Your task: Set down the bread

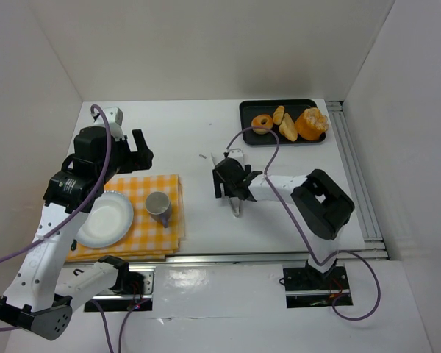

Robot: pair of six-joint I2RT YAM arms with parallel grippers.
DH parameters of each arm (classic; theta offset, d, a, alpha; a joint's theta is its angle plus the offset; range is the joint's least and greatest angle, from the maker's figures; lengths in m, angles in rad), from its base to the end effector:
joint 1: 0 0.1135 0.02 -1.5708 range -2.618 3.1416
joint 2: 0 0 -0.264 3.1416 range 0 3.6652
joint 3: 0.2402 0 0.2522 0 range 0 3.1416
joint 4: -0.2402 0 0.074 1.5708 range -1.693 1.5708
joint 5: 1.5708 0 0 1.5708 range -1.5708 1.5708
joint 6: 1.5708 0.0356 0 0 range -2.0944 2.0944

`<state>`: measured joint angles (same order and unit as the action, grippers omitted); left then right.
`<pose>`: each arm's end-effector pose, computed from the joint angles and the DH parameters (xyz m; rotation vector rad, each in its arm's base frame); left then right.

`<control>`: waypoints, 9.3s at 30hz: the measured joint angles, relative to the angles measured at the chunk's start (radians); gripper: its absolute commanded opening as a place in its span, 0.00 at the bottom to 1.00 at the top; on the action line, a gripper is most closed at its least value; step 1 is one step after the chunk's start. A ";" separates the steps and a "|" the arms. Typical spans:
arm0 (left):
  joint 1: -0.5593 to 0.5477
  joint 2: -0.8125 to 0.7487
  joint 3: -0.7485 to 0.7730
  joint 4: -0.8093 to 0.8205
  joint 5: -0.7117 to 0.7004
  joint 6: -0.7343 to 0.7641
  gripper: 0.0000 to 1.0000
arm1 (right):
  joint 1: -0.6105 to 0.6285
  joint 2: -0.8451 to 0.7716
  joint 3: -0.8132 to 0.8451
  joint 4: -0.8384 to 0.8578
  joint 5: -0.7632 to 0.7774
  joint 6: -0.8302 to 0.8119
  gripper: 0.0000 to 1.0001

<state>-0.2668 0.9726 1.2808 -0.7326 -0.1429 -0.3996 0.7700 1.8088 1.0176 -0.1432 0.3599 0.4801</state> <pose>0.1808 -0.0442 0.4182 -0.2249 1.9894 -0.2870 0.2678 0.2422 0.1517 -0.2062 2.4172 0.1095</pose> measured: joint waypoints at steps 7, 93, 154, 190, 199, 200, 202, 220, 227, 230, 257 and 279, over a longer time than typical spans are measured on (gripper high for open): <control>0.000 0.000 0.000 0.000 0.000 0.001 0.99 | -0.029 0.028 0.009 0.080 0.012 -0.014 0.45; 0.004 -0.034 0.000 -0.006 0.041 0.003 0.99 | -0.773 0.011 0.226 0.029 -0.690 0.259 0.64; 0.004 -0.048 0.029 -0.021 0.016 0.003 0.99 | -0.622 -0.043 0.339 -0.056 -0.681 0.172 0.07; 0.004 -0.060 0.285 -0.089 -0.061 -0.050 0.99 | 0.262 0.514 1.079 -0.300 -0.797 -0.056 0.49; 0.004 -0.060 0.285 -0.090 -0.061 -0.050 0.99 | 0.217 0.425 1.021 -0.288 -0.766 -0.058 0.54; 0.004 -0.059 0.286 -0.091 -0.061 -0.050 0.99 | 0.204 0.401 1.001 -0.283 -0.760 -0.058 0.54; 0.004 -0.059 0.289 -0.091 -0.062 -0.049 0.99 | 0.176 0.341 0.949 -0.269 -0.747 -0.058 0.54; 0.004 0.081 0.108 -0.047 0.001 -0.016 0.99 | -0.520 -0.032 0.431 -0.179 -0.400 -0.010 0.56; 0.004 0.127 0.039 -0.049 0.105 -0.018 0.99 | -0.616 -0.032 0.418 -0.182 -0.344 -0.008 0.56; 0.004 0.110 0.039 -0.037 0.118 -0.018 0.99 | -0.615 -0.033 0.417 -0.185 -0.304 -0.031 0.56; 0.004 0.086 0.016 0.000 0.148 -0.018 0.99 | -0.597 0.021 0.440 -0.301 -0.156 -0.159 0.06; 0.004 -0.012 0.182 -0.039 0.004 -0.064 0.99 | -0.072 -0.089 0.609 -0.203 -0.460 -0.101 0.00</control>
<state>-0.2630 0.9607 1.4628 -0.7712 -0.1387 -0.4633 0.6979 1.7195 1.6264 -0.3466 -0.1001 0.3794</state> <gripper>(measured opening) 0.993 0.168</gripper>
